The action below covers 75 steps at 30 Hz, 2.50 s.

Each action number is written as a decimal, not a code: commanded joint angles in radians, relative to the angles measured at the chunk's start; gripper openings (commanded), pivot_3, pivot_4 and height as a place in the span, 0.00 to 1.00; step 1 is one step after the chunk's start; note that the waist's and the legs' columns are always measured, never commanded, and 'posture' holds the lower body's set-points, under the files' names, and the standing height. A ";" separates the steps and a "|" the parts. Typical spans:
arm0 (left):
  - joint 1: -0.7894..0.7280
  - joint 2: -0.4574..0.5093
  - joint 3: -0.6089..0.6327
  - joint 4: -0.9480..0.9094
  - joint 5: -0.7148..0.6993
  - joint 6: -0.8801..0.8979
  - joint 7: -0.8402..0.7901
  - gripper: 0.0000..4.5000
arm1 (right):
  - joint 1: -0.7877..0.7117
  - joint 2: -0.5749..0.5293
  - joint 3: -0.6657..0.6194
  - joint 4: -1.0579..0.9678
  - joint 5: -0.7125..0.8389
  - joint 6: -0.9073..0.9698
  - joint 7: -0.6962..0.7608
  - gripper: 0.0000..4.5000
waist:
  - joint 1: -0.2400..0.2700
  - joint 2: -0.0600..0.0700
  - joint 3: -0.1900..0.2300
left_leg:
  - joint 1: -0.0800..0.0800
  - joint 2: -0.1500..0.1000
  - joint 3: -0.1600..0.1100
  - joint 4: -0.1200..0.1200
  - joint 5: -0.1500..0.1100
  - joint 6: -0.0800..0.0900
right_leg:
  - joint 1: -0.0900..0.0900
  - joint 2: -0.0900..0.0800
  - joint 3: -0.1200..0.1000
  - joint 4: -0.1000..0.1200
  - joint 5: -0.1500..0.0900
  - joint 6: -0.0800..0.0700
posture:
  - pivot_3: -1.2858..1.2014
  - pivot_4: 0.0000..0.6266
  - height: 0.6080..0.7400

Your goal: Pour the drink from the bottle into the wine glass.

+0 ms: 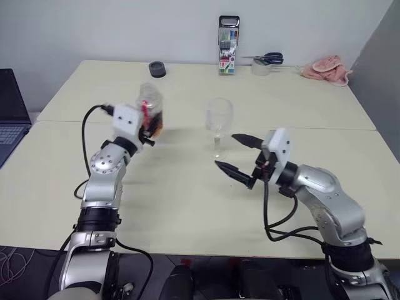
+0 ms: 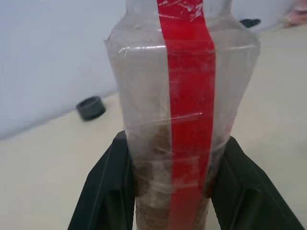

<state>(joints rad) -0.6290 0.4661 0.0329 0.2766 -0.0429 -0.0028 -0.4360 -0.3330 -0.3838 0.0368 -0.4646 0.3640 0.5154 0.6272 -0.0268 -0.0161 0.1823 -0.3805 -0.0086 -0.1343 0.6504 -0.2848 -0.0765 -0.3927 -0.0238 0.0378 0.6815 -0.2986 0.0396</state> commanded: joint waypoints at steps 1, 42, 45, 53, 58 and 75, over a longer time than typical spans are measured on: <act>-0.088 0.027 -0.046 -0.013 0.062 -0.083 -0.033 0.37 | -0.017 -0.013 -0.069 -0.026 0.013 -0.031 -0.030 1.00 | -0.002 0.000 0.000 | 0.000 0.000 0.000 0.000 0.000 0.000 | 0.000 0.000 0.000 0.000 0.000 0.000 | 0.52 0.24 1.00; -0.606 0.204 -0.339 0.697 0.650 -0.819 0.277 0.37 | 0.022 -0.093 -0.078 -0.071 0.138 0.037 -0.027 1.00 | -0.016 0.000 0.000 | -0.002 0.000 0.003 -0.001 0.000 0.001 | -0.004 0.001 0.002 0.002 0.000 0.000 | 0.52 0.24 1.00; -0.624 0.209 -0.361 0.713 0.683 -0.836 0.314 0.37 | 0.017 -0.093 -0.077 -0.073 0.140 0.044 -0.031 1.00 | -0.017 0.000 0.000 | -0.002 0.000 0.003 -0.001 0.000 0.001 | -0.004 0.001 0.002 0.002 0.000 0.000 | 0.52 0.24 1.00; -0.667 0.215 -0.395 0.757 0.737 -0.854 0.386 0.37 | 0.028 -0.089 -0.067 -0.073 0.138 0.036 -0.033 1.00 | -0.020 0.000 0.000 | -0.002 -0.001 0.003 0.000 0.000 0.001 | -0.005 0.001 0.003 0.005 0.000 0.000 | 0.52 0.24 1.00; -0.685 0.222 -0.410 0.775 0.764 -0.860 0.416 0.37 | 0.035 -0.088 -0.066 -0.059 0.135 0.019 -0.030 1.00 | -0.024 0.000 0.000 | -0.005 -0.001 0.005 0.002 0.000 0.001 | -0.011 0.000 0.004 0.013 0.000 0.000 | 0.52 0.24 1.00; -0.743 0.229 -0.462 0.825 0.817 -0.860 0.493 0.37 | 0.061 -0.062 -0.076 -0.048 0.143 -0.059 -0.011 1.00 | -0.026 0.000 0.000 | -0.010 -0.002 0.003 0.013 -0.001 0.002 | -0.013 0.001 0.003 0.017 0.000 0.000 | 0.52 0.24 1.00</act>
<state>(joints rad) -1.3147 0.6744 -0.4359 1.1121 0.7786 -0.8591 0.0308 -0.2746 -0.4481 -0.0188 -0.4912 0.4933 0.4855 0.6095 -0.0531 -0.0165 0.1825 -0.3909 -0.0104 -0.1313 0.6630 -0.2854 -0.0749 -0.4055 -0.0232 0.0409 0.6981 -0.2987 0.0398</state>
